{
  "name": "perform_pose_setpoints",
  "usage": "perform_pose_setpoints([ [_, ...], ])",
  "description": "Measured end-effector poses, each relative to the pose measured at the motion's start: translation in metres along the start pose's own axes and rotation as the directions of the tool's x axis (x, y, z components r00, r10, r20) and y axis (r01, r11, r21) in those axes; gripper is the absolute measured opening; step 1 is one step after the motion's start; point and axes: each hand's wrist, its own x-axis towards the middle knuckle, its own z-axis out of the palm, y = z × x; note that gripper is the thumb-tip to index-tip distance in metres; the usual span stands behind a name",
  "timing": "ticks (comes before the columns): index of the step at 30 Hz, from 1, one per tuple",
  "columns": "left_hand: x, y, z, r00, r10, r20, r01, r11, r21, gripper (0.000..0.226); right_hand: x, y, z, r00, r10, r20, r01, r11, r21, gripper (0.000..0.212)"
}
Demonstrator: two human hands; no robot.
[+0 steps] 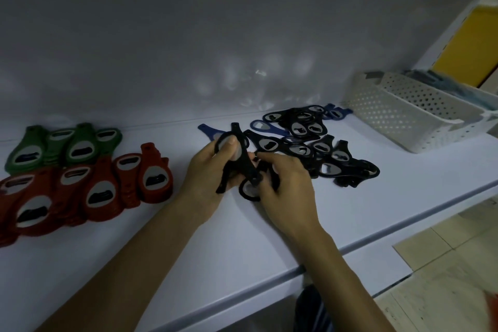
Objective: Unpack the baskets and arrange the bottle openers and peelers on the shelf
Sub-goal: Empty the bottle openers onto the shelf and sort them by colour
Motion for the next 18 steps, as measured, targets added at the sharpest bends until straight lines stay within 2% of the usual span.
perform_pose_setpoints([
  [3, 0.0019, 0.003, -0.0042, 0.999, -0.002, -0.044, -0.005, 0.986, -0.164, 0.019, 0.0004, -0.0049, 0.0047, 0.988, -0.071, 0.136, 0.099, 0.972, -0.211, 0.006],
  [7, 0.0016, 0.0062, -0.0068, 0.992, -0.081, -0.097, 0.052, 0.96, -0.274, 0.018, 0.0036, -0.0024, 0.0076, 0.969, -0.077, 0.235, 0.142, 0.951, -0.274, 0.043],
  [8, 0.0012, 0.0062, -0.0064, 0.99, -0.099, -0.096, 0.071, 0.962, -0.262, 0.016, 0.004, -0.0027, 0.0076, 0.968, -0.096, 0.23, 0.157, 0.953, -0.26, 0.042],
  [10, 0.0001, 0.0054, -0.0048, 0.989, -0.119, -0.083, 0.1, 0.975, -0.201, 0.018, 0.0015, -0.0053, 0.0063, 0.966, -0.144, 0.213, 0.201, 0.94, -0.276, 0.026],
  [12, -0.0006, 0.0044, -0.0038, 0.992, -0.118, -0.051, 0.112, 0.988, -0.111, 0.016, -0.0008, -0.0056, 0.0042, 0.981, -0.118, 0.152, 0.159, 0.942, -0.296, 0.021],
  [15, -0.002, 0.0044, -0.0022, 0.993, -0.109, -0.041, 0.108, 0.994, -0.022, 0.011, -0.0012, -0.0056, 0.0006, 0.998, -0.043, 0.039, 0.051, 0.975, -0.216, 0.029],
  [18, -0.0019, 0.0036, -0.0018, 0.989, -0.132, -0.068, 0.131, 0.991, -0.007, 0.01, -0.0001, -0.0038, 0.0021, 0.983, -0.04, 0.177, 0.098, 0.939, -0.33, 0.049],
])
